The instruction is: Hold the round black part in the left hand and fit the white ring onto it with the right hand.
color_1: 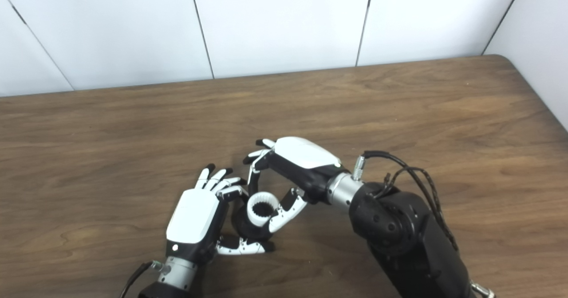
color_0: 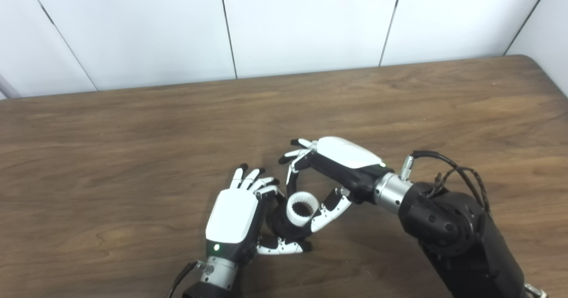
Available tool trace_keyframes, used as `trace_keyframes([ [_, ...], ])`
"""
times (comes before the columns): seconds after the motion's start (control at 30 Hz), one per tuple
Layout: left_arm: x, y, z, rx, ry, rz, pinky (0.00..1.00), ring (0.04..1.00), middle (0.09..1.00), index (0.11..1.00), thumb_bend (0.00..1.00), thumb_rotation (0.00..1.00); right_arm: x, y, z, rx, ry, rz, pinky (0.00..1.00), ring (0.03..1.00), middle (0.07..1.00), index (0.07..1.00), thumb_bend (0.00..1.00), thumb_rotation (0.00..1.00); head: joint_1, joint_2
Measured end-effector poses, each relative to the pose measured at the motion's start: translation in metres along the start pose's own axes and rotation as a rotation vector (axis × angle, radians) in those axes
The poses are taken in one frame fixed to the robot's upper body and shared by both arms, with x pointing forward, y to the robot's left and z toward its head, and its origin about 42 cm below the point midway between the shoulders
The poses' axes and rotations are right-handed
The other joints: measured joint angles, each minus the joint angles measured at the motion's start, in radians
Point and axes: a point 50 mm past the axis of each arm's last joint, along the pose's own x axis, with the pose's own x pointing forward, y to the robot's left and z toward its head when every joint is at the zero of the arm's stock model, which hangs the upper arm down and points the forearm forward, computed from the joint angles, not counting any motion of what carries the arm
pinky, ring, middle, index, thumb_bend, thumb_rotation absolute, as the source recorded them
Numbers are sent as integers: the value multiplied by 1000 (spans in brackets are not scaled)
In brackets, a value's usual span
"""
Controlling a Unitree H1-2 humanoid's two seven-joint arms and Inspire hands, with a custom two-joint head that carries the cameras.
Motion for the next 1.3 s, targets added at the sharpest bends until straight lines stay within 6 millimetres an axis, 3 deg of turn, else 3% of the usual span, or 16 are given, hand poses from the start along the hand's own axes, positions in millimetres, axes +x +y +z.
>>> trace_keyframes([
  [1.3,2,-3,7,-12,4,-5,1000,912,784,486,524,55,13,12,-3,-10,-5,-28,1000,1000,855,484,522,132,14,6],
])
